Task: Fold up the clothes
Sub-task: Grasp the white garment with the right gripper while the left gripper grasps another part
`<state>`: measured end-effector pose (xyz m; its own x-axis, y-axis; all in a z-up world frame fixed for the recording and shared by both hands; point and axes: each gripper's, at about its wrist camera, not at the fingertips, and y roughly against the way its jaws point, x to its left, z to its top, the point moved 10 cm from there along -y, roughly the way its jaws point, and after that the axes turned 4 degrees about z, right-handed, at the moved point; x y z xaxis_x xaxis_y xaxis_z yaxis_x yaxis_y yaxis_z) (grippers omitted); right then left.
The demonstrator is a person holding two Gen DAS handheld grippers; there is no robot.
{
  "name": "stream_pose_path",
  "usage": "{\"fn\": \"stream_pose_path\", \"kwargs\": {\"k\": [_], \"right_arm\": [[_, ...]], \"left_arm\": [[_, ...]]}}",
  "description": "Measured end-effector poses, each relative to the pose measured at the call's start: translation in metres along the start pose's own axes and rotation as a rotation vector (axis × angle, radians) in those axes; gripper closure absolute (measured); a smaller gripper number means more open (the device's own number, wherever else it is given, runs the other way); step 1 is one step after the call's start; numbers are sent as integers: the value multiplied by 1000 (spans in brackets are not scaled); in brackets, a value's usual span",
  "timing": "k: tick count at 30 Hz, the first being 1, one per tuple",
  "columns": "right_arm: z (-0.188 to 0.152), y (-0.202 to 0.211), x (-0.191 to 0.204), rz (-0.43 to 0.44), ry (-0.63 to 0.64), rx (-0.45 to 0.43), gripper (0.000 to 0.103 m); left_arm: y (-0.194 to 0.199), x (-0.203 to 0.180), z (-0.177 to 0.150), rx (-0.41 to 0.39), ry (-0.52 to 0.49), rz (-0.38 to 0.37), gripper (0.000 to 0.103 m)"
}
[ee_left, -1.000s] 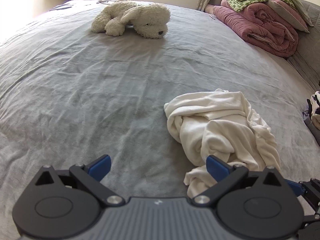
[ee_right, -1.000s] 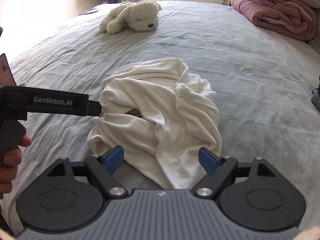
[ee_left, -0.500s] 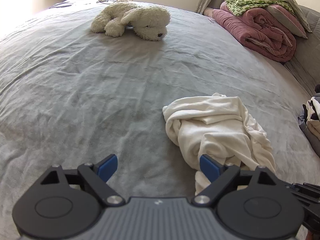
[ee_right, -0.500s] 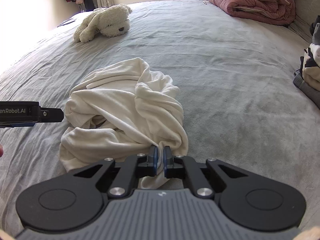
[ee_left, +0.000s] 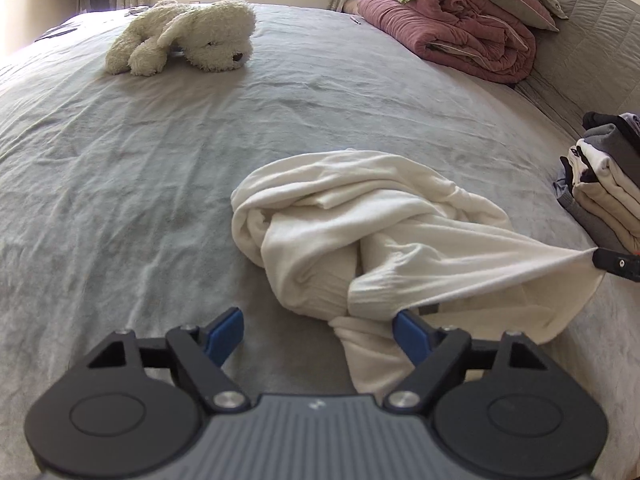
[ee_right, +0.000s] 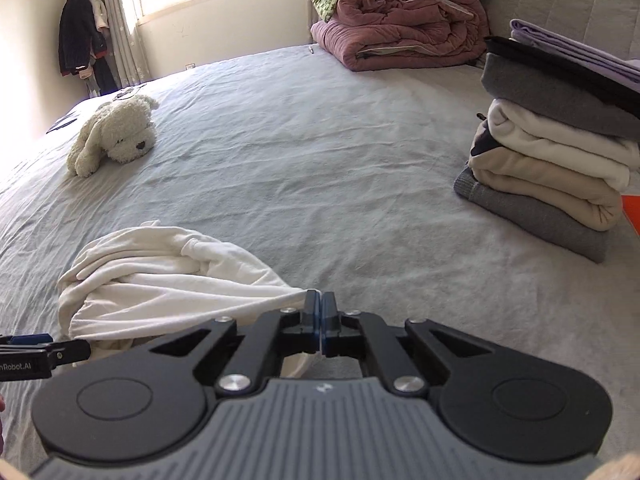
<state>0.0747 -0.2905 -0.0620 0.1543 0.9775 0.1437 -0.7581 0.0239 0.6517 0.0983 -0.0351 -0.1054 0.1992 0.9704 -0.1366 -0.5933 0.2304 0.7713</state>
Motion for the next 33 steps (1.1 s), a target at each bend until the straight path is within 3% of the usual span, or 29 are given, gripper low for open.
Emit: {"fn": "stream_pose_path", "kwargs": {"k": [2, 8, 11, 13, 15, 16, 17, 18, 19, 21, 24, 27, 33], "right_arm": [[3, -3, -15, -13, -42, 1, 103], [-4, -17, -35, -33, -100, 37, 103], [-4, -18, -30, -31, -86, 39, 102], [-6, -20, -24, -25, -75, 47, 97], [-6, -18, -11, 13, -61, 45, 75], [-6, -17, -4, 35, -52, 44, 65], [-5, -15, 7, 70, -40, 40, 47], [-5, -14, 18, 103, -27, 36, 42], [-7, -13, 32, 144, -5, 40, 42], [-11, -11, 61, 229, 44, 54, 42], [-24, -12, 103, 326, 120, 84, 42], [-34, -13, 137, 381, 217, 89, 42], [-49, -24, 173, 396, 346, 89, 42]], "left_arm": [[3, -3, 2, -11, -7, -19, 20], [0, 11, 9, -37, 25, 23, 20], [-7, 20, 12, -36, 62, 44, 27], [-14, 23, 12, -29, 85, 47, 35], [-17, 24, 14, -39, 103, 49, 40], [-18, 25, 16, -44, 114, 49, 52], [-19, 27, 17, -50, 128, 46, 58], [-19, 28, 18, -55, 142, 44, 74], [-20, 30, 20, -55, 166, 37, 90], [-21, 36, 24, -56, 221, 20, 98], [-15, 46, 34, -80, 278, 14, 99], [-7, 52, 48, -124, 271, 27, 99], [3, 65, 70, -184, 235, 52, 100]]}}
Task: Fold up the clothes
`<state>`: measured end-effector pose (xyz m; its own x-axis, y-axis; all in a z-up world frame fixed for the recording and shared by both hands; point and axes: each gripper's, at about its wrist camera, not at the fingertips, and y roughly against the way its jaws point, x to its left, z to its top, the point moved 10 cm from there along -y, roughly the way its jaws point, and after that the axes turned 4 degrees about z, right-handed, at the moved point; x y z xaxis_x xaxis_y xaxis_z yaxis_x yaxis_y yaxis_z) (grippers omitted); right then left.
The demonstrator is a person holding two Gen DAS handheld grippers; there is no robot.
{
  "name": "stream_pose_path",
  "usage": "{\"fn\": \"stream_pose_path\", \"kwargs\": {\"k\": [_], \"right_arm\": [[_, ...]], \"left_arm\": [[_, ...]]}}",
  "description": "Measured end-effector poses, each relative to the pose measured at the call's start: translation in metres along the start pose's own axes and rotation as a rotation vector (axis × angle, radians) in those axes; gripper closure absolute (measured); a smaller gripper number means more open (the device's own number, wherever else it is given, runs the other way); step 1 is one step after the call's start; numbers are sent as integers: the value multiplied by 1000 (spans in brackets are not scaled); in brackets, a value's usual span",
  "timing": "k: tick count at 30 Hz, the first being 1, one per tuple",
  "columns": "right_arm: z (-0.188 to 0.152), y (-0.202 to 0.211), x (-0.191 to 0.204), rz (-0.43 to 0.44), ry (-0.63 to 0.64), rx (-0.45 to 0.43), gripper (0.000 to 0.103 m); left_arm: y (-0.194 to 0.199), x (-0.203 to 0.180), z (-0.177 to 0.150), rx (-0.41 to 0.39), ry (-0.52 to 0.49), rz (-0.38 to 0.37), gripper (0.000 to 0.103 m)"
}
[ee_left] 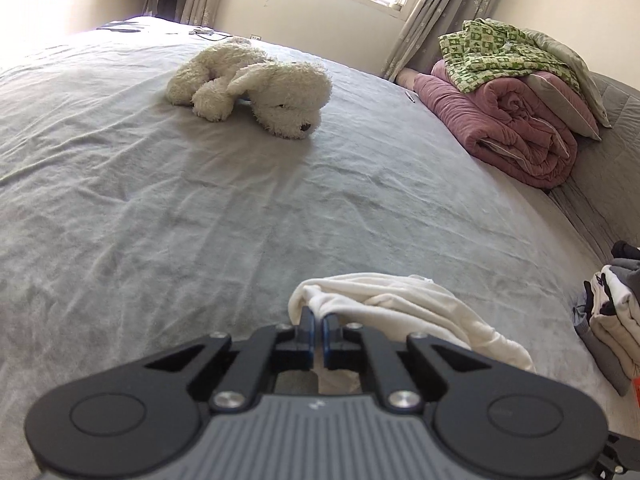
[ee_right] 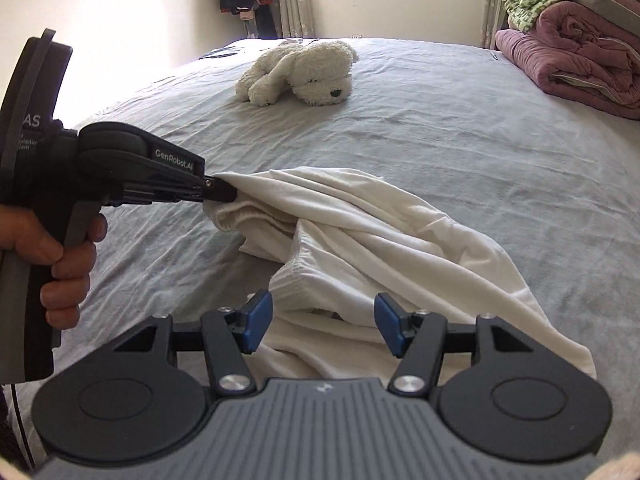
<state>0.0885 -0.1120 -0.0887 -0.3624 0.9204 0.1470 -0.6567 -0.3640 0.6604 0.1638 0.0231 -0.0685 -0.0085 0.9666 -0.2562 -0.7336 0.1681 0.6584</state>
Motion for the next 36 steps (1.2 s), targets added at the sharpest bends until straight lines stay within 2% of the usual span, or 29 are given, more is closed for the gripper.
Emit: {"fn": "stream_pose_path", "kwargs": {"k": [2, 4, 5, 6, 10, 15, 17, 19, 20, 22, 26, 27, 29, 36], "right_arm": [[-2, -8, 4, -7, 22, 5, 43], [-4, -16, 5, -4, 22, 9, 59], [-5, -20, 5, -1, 20, 11, 82], [-5, -22, 6, 8, 8, 9, 94], [0, -16, 16, 68, -20, -21, 96], [10, 9, 39, 200, -31, -51, 98], [12, 20, 49, 254, -36, -57, 98], [13, 30, 57, 283, -22, -65, 98], [13, 35, 60, 278, -4, -74, 98], [13, 41, 63, 249, 38, -96, 98], [9, 32, 60, 163, 87, -81, 87], [7, 28, 60, 140, 104, -75, 73], [5, 19, 62, 111, 150, -80, 53], [-5, -20, 76, 39, 283, -40, 52]], "left_arm": [[4, 5, 8, -21, -6, 6, 100], [7, 11, 16, -43, -12, 12, 100], [8, 15, 19, -53, -12, 19, 100], [9, 19, 21, -61, -9, 29, 100], [5, 38, 23, -49, 37, 43, 99], [1, 48, 8, 32, 74, 28, 97], [4, 51, 2, 62, 84, 20, 86], [9, 52, -2, 79, 99, 7, 65], [11, 53, -4, 87, 105, 1, 62], [16, 55, -9, 102, 118, -7, 59], [20, 60, -20, 138, 157, -6, 54], [21, 60, -22, 145, 163, -10, 53], [20, 60, -26, 160, 171, -18, 53], [7, 66, -33, 173, 164, -33, 55]]}}
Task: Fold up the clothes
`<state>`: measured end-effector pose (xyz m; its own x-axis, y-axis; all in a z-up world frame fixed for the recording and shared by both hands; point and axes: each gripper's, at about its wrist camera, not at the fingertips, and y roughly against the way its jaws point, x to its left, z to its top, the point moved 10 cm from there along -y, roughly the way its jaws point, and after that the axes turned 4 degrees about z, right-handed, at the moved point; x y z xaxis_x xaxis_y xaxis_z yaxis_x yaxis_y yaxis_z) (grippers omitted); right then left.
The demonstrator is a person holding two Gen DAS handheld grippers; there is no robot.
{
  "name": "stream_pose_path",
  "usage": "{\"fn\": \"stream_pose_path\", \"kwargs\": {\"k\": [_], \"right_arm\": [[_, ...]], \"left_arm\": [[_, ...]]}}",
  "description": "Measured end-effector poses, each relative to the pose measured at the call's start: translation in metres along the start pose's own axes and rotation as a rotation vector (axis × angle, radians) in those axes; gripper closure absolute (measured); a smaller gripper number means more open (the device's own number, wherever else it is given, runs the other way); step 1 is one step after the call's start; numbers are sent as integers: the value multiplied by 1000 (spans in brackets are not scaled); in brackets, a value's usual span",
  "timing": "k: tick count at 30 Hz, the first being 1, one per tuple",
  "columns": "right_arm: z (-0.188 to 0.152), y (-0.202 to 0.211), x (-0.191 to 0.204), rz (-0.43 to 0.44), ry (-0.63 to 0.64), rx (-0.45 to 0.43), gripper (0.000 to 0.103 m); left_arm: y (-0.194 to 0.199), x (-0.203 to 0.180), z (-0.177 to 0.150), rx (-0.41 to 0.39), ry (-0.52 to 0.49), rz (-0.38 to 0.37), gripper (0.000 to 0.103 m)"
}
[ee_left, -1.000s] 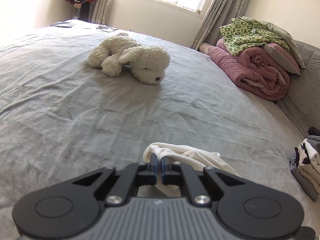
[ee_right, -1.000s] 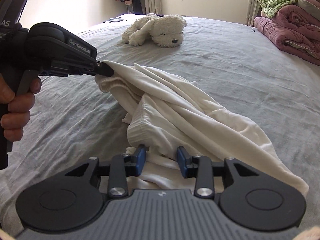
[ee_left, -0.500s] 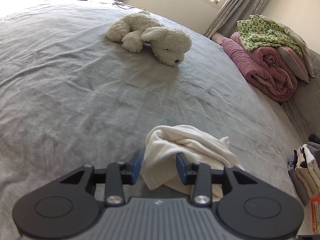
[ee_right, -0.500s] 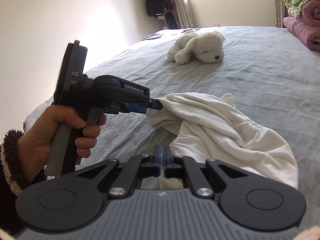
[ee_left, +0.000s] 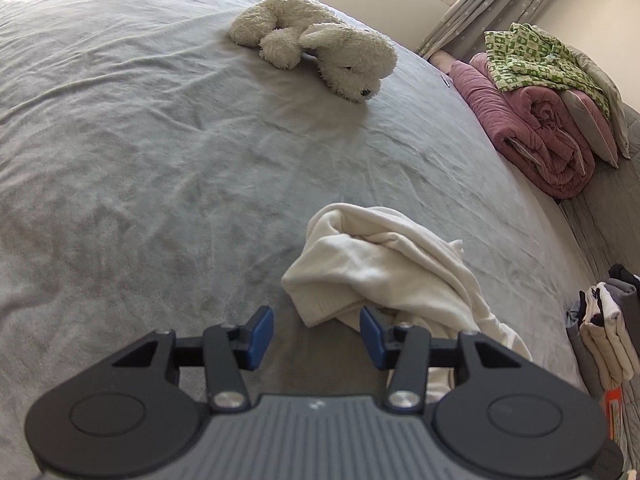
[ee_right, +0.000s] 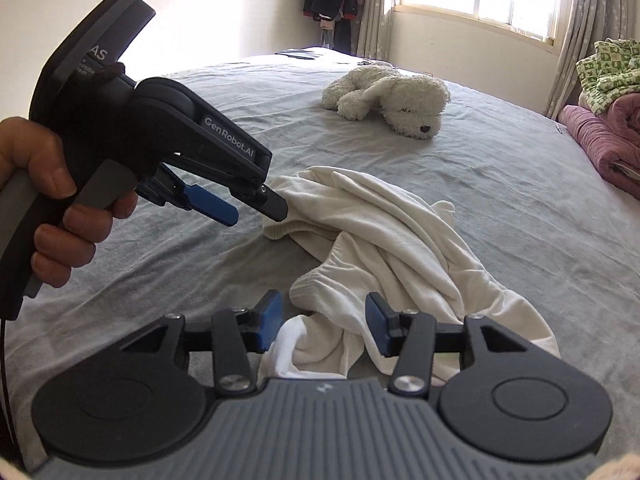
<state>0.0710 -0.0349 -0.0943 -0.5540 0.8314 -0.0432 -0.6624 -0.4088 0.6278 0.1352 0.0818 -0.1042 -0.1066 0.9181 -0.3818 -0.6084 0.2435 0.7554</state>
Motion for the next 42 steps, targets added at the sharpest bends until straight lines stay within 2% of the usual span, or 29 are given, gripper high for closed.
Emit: {"fn": "stream_pose_path", "kwargs": {"k": [5, 7, 8, 9, 10, 13, 15, 20, 23, 26, 30, 33, 35, 40, 41, 42], "right_arm": [[-11, -29, 1, -93, 124, 40, 52], [-11, -33, 0, -115, 146, 20, 52], [-11, -33, -1, -121, 151, 6, 59], [-10, -32, -2, -127, 154, -7, 71], [-8, -29, -4, -124, 145, -22, 79], [1, -15, -11, -99, 96, -66, 91], [7, -5, -15, -83, 64, -95, 92], [29, 35, -17, 129, -131, -174, 92], [32, 58, -3, 305, -204, -184, 92], [30, 75, 22, 457, -205, -172, 92], [27, 81, 59, 584, -153, -139, 91], [20, 83, 87, 642, -113, -99, 91], [15, 82, 102, 652, -83, -78, 91], [7, 60, 119, 656, -73, -8, 89], [5, 56, 120, 657, -69, 13, 85], [2, 55, 120, 656, -61, 33, 83]], "left_arm": [[-16, 3, -2, 5, -7, -21, 72], [-20, 1, 1, 2, -9, -40, 86], [-21, 2, 3, -4, -2, -43, 88], [-22, 3, 5, -12, 7, -42, 95], [-21, 4, 8, -22, 20, -45, 96], [-14, 5, 21, -66, 45, -62, 98], [-4, 7, 31, -109, 43, -71, 99], [12, 23, 51, -181, 68, -36, 100], [19, 33, 57, -195, 88, -16, 101], [30, 41, 61, -216, 85, 1, 102], [47, 50, 64, -244, 74, 15, 103], [60, 59, 65, -286, 35, 71, 103], [67, 65, 66, -302, 26, 96, 103], [64, 80, 50, -207, 40, 78, 102], [60, 80, 46, -181, 45, 69, 100], [56, 81, 41, -154, 48, 57, 95]]}}
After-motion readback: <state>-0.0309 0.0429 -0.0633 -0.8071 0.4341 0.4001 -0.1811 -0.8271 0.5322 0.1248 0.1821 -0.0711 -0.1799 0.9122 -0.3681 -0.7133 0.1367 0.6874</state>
